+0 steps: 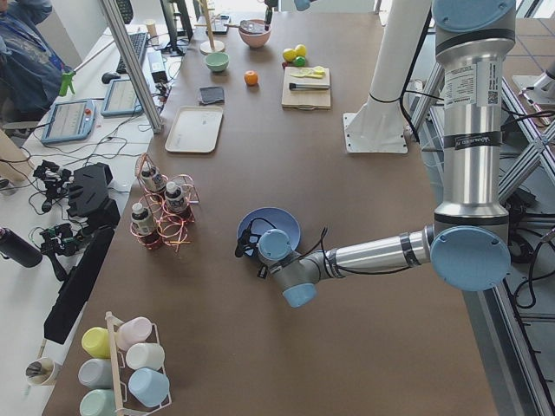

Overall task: Pick orange to plate
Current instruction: 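Move the left gripper down to the outer rim of the blue plate, then push the blue plate with the left gripper toward the table's center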

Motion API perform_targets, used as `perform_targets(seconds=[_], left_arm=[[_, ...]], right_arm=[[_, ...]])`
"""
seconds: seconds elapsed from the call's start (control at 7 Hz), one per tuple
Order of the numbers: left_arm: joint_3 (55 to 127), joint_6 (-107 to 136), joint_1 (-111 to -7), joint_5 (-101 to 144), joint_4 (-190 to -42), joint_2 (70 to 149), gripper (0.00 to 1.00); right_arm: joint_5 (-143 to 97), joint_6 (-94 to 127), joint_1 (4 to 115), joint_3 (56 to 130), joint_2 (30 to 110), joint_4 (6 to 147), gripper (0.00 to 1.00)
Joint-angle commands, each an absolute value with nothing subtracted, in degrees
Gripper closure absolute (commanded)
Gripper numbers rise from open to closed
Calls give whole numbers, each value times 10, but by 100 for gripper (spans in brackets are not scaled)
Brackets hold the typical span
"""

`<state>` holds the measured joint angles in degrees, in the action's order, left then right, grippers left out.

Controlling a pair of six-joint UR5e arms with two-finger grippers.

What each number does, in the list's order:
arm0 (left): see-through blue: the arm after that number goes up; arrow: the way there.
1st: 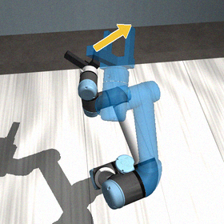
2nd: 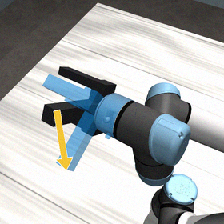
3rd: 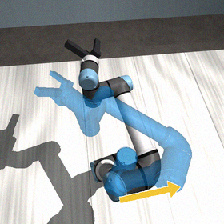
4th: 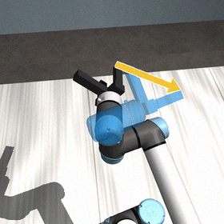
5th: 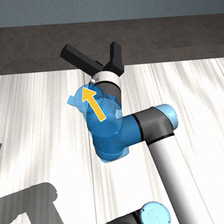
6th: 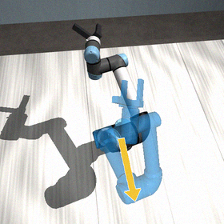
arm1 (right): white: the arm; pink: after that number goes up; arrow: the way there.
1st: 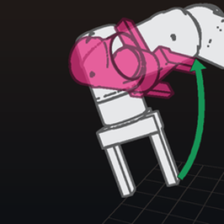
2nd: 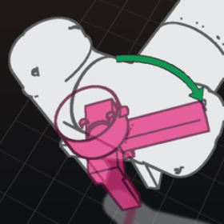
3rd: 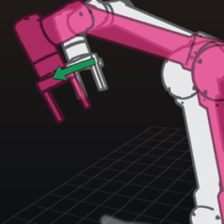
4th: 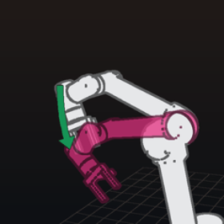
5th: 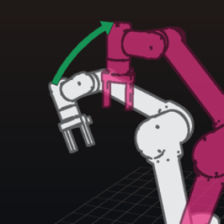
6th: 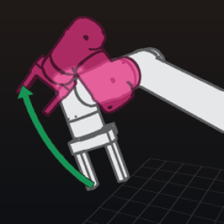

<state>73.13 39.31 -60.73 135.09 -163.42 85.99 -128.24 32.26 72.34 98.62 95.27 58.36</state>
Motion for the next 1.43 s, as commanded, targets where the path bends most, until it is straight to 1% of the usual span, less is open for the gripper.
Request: perform_targets(seconds=[0.0, 0.14, 0.29, 0.43, 0.71, 1.0, 1.14, 1.29], left_arm=[[730, 393, -606, 1351, -1634, 863, 100], [732, 396, -606, 1352, -1634, 863, 100], [749, 452, -606, 1353, -1635, 872, 100], [762, 521, -606, 1356, -1631, 898, 100], [774, 624, -603, 1349, -1600, 980, 100], [777, 696, -519, 1283, -1572, 1058, 100], [791, 722, -485, 1252, -1526, 1098, 100], [821, 724, -437, 1204, -1454, 1131, 100]], right_arm=[[-1282, 323, 723, 986, 953, 584, 0], [-1282, 323, 723, 986, 953, 584, 0], [-1282, 323, 723, 986, 953, 584, 0], [-1282, 323, 723, 986, 953, 584, 0], [-1282, 323, 723, 986, 953, 584, 0], [-1282, 323, 723, 986, 953, 584, 0], [-1282, 324, 723, 986, 953, 584, 0], [-1282, 324, 723, 986, 953, 584, 0]])
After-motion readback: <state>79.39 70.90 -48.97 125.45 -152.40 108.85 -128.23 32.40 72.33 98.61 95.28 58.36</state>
